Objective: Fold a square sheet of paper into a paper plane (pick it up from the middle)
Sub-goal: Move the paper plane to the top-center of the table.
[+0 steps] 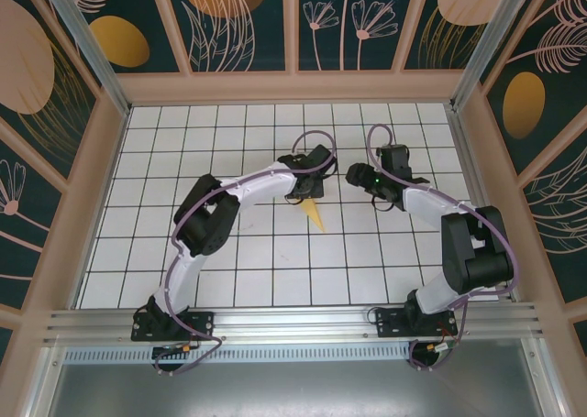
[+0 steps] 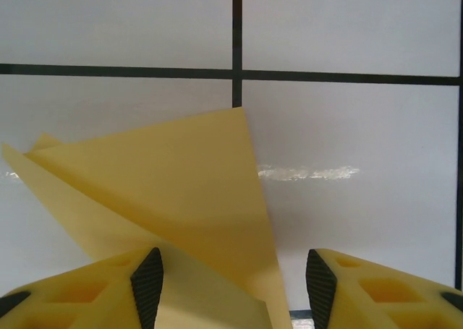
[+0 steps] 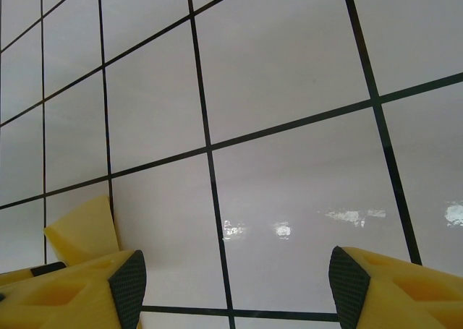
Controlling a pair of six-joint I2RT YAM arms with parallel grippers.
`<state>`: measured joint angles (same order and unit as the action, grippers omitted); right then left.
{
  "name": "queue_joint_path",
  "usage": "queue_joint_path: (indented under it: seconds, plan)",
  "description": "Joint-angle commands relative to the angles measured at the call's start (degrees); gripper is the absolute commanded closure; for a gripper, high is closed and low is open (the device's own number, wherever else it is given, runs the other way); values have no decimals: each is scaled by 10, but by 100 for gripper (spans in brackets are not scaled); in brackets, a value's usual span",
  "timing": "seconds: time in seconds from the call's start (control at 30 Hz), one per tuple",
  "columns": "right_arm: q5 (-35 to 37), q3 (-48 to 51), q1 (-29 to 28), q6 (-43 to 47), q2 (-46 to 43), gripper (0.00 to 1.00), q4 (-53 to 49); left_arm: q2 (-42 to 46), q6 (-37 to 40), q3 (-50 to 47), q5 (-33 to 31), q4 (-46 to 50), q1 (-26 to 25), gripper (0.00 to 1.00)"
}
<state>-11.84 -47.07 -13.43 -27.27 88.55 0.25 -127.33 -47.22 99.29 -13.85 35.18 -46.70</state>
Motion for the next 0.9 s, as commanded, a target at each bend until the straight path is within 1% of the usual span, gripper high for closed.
queue_joint_path:
  seconds: [0.0,0.2,0.53,0.7,0.87]
  plan:
    - [1,7,3,-7,-8,30,11,-18,22,37,-29,95,-5,47]
    - [-3,5,3,-9,-7,30,9,14,10,15,-39,100,-7,56]
    - [-17,2,3,-13,4,31,7,65,-17,-43,-40,76,-8,65]
    - [-22,-1,3,-15,9,31,7,69,-21,-63,-37,72,-7,74]
    - [-22,-2,3,-15,14,31,5,74,-27,-73,-42,70,-8,86]
